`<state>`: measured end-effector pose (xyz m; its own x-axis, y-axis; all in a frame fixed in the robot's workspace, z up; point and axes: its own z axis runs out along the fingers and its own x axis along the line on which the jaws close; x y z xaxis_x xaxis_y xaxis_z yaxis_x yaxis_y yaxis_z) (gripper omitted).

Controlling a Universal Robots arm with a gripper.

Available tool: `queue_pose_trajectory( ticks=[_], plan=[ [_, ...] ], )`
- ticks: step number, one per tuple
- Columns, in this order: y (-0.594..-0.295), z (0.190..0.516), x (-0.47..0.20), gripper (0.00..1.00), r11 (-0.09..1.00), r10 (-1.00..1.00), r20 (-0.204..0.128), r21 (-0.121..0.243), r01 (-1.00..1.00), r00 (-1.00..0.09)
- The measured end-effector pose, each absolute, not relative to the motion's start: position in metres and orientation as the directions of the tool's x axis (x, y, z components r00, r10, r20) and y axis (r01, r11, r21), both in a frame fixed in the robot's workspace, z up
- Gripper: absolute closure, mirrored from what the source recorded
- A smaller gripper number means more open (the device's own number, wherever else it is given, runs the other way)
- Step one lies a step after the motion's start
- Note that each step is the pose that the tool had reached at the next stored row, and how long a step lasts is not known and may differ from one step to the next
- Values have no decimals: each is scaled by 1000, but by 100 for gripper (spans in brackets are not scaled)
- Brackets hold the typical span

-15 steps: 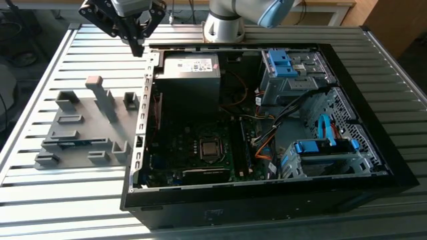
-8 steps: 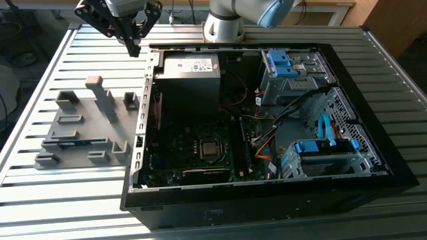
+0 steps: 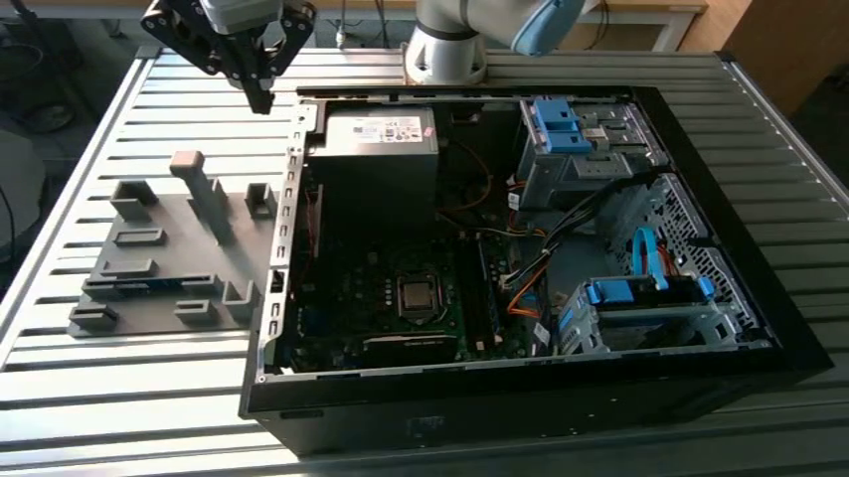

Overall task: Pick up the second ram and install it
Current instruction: 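Reach for the second ram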

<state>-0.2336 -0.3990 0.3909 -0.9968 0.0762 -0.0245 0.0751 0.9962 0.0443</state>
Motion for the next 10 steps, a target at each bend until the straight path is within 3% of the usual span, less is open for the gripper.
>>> queue_pose_trajectory(
  ticks=[10],
  plan=[
    [-399,391,-240,89,996,76,-25,44,75,-997]
  ],
)
